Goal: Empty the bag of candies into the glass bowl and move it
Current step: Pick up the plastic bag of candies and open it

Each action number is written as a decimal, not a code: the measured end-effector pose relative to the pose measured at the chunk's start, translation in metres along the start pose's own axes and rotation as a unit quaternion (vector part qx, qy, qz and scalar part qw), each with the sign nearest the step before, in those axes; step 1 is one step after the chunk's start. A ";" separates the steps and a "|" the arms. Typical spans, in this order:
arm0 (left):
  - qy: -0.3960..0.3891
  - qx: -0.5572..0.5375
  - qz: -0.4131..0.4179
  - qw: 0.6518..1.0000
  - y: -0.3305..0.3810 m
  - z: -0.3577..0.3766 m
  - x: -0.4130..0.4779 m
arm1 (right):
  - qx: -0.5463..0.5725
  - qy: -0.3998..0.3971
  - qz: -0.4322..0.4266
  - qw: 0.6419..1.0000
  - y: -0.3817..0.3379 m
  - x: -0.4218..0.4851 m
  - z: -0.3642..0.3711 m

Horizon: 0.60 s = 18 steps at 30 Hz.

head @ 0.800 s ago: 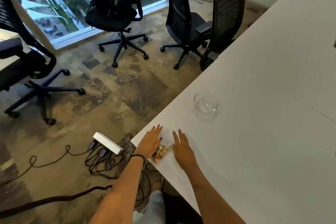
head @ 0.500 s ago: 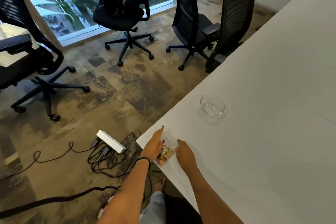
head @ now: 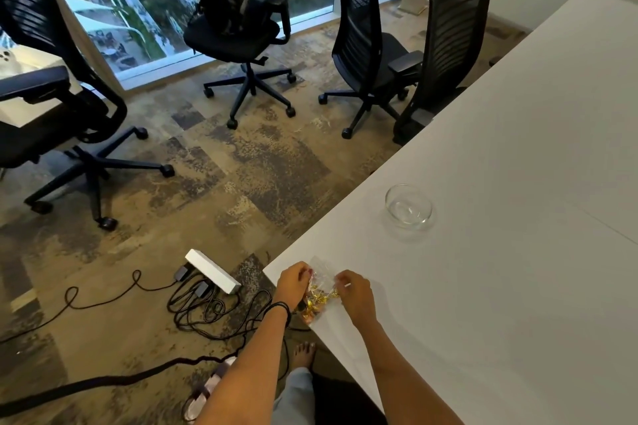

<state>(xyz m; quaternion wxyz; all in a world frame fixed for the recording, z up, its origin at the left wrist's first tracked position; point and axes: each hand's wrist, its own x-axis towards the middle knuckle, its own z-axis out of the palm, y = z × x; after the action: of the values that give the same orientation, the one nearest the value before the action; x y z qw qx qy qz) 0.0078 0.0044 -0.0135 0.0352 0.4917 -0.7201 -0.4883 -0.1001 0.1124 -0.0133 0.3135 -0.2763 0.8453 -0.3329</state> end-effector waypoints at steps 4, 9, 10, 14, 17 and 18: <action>-0.005 -0.002 0.010 1.000 0.000 0.002 -0.002 | 0.036 -0.009 0.005 0.999 0.001 0.001 -0.003; -0.003 -0.013 0.027 1.000 0.006 0.007 -0.004 | 0.100 -0.022 0.014 0.995 -0.002 0.005 -0.017; -0.003 -0.013 0.029 0.999 0.008 0.007 -0.004 | 0.111 -0.026 0.017 0.993 -0.003 0.006 -0.021; 0.003 -0.030 0.032 0.999 0.019 0.013 -0.001 | 0.128 -0.033 0.034 0.991 -0.005 0.012 -0.034; 0.010 -0.050 0.038 0.998 0.030 0.018 0.002 | 0.134 -0.035 0.041 0.989 -0.008 0.015 -0.044; 0.010 -0.058 0.040 0.997 0.034 0.019 0.003 | 0.137 -0.033 0.041 0.989 -0.009 0.017 -0.047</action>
<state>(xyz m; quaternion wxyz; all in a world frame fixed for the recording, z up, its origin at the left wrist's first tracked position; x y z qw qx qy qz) -0.0268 0.0164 0.0005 0.0905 0.4643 -0.7096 -0.5222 -0.1421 0.1139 0.0148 0.3898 -0.2068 0.7916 -0.4227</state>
